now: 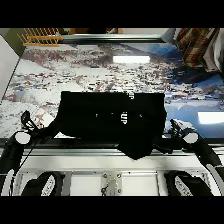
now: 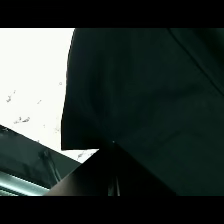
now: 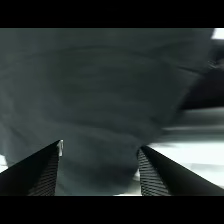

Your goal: Fold the clothes and pants, and hang the long-sleeved shirts on hangers.

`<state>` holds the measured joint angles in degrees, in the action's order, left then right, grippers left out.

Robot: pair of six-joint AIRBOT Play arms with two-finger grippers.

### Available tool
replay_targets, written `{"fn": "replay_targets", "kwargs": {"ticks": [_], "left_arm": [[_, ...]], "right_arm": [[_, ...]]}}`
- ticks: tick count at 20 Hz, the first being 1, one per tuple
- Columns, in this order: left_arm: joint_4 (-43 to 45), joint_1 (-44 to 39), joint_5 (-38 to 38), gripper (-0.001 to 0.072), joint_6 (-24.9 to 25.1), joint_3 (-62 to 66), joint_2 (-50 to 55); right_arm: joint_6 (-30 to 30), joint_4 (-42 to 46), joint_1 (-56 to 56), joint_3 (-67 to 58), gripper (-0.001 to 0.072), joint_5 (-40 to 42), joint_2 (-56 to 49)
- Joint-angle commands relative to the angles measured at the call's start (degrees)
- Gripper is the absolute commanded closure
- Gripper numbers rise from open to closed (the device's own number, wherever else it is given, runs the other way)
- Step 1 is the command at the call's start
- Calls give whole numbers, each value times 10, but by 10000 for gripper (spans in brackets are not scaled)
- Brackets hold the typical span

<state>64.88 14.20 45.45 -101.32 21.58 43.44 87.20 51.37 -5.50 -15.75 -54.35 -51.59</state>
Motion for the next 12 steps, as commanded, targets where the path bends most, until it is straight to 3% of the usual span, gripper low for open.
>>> {"fn": "replay_targets", "kwargs": {"ticks": [1, 3, 5, 9, 12], "left_arm": [[0, 0, 0, 700, 0, 1, -1], [0, 0, 0, 700, 0, 1, -1], [2, 0, 2, 700, 2, 2, -1], [44, 0, 107, 700, 35, 58, -4], [98, 0, 188, 700, 37, 69, -54]], "right_arm": [[-10, -11, 24, 5, 213, 32, -5], [-37, -10, 24, 3, 512, 31, -5], [-53, -3, 24, -6, 697, 29, -2], [-53, 99, 24, -73, 699, -93, 45], [-3, 186, 24, -102, 700, -192, 124]]}}
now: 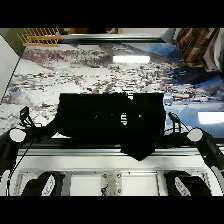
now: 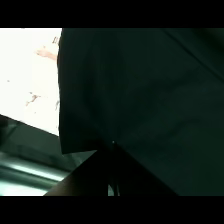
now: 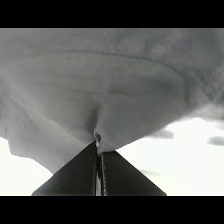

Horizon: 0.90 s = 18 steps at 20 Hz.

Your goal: Fold the clothes and pants, and hang the long-sleeved shirts on hangers.

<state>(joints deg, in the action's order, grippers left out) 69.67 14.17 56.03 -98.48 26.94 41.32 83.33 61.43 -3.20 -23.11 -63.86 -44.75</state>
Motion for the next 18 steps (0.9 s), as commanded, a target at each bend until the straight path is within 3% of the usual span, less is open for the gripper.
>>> {"fn": "replay_targets", "kwargs": {"ticks": [1, 4, 7, 18], "left_arm": [[63, 0, 100, 700, 8, 14, -55], [59, 0, 137, 701, 11, 15, -103], [53, 0, 132, 701, 21, 16, -81], [39, -46, 49, 700, 56, 227, 255]], "right_arm": [[58, 111, 1, -32, 700, -121, 82], [71, 125, 0, -57, 701, -146, 116], [72, 127, 0, -116, 702, -133, 78], [48, 119, 1, -355, 701, -4, -243]]}}
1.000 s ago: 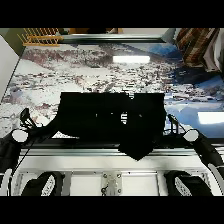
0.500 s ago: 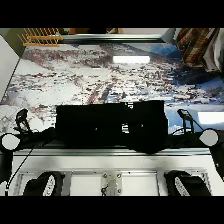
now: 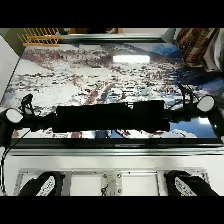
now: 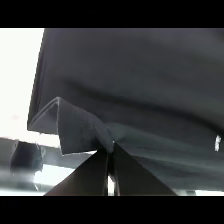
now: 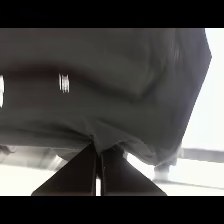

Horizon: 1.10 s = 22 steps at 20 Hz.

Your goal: Fold the clothes and pants, and hang the long-sleeved shirts on hangers.

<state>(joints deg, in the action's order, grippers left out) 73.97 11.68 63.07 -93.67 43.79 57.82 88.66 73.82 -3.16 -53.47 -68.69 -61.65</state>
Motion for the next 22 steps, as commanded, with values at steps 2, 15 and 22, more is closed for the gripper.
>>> {"fn": "replay_targets", "kwargs": {"ticks": [2, 15, 22], "left_arm": [[-4, -31, -24, 700, 7, 102, 155], [-64, -31, -66, 203, 7, 196, 233], [-66, -54, -59, 700, 15, 128, 76]], "right_arm": [[-5, -5, 1, -72, 701, 73, -112], [-65, -186, -16, -95, 42, 211, -172], [-191, -190, -229, -76, 42, 38, -130]]}}
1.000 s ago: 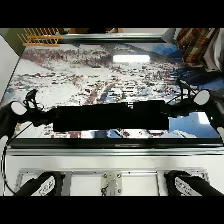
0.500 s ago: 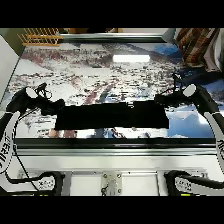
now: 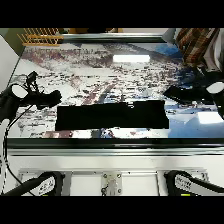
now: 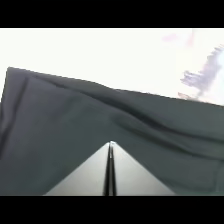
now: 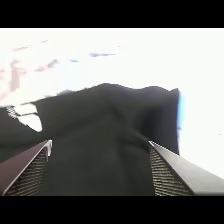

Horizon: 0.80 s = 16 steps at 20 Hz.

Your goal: Fold the clothes and pants, and hang the long-sleeved shirts on hangers.

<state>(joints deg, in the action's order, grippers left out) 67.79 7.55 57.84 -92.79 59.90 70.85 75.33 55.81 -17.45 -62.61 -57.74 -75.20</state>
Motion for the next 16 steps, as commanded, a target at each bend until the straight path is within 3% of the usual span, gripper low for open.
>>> {"fn": "replay_targets", "kwargs": {"ticks": [1, 7, 11, 16], "left_arm": [[-5, -26, -13, 700, 5, -54, -72], [-5, -134, -28, 700, -15, -100, -96], [-5, -200, -24, 700, -17, -56, -51], [-5, -259, -23, 700, -17, 2, 16]], "right_arm": [[-67, -10, -119, 34, 41, -70, 2], [-111, -25, -187, 106, 41, -71, -95], [-151, -122, -144, 106, 58, -70, -147], [-156, -186, -51, 106, 58, -46, -167]]}}
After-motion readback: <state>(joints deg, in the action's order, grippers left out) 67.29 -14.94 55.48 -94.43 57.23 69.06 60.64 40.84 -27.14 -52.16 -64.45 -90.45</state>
